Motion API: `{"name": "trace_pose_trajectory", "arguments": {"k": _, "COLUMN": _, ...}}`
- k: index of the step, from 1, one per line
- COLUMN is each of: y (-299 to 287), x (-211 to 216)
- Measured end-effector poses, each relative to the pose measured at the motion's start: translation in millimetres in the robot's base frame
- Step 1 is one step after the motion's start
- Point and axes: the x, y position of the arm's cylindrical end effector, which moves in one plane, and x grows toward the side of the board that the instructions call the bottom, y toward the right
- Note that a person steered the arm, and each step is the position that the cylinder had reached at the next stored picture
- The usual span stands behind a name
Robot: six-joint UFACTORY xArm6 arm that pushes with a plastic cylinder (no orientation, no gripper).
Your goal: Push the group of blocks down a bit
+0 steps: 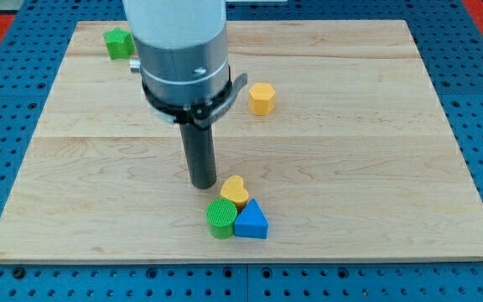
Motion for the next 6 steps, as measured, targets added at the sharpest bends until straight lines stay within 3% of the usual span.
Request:
{"name": "trace_pose_trajectory", "arguments": {"k": 3, "y": 6.2, "x": 21.8}}
{"name": "trace_pose_trajectory", "arguments": {"k": 4, "y": 5.6, "x": -11.7}}
{"name": "trace_pose_trajectory", "arguments": {"k": 5, "y": 31.0, "x": -17.3}}
{"name": "trace_pose_trajectory", "arguments": {"k": 6, "y": 42.9, "x": 8.9}}
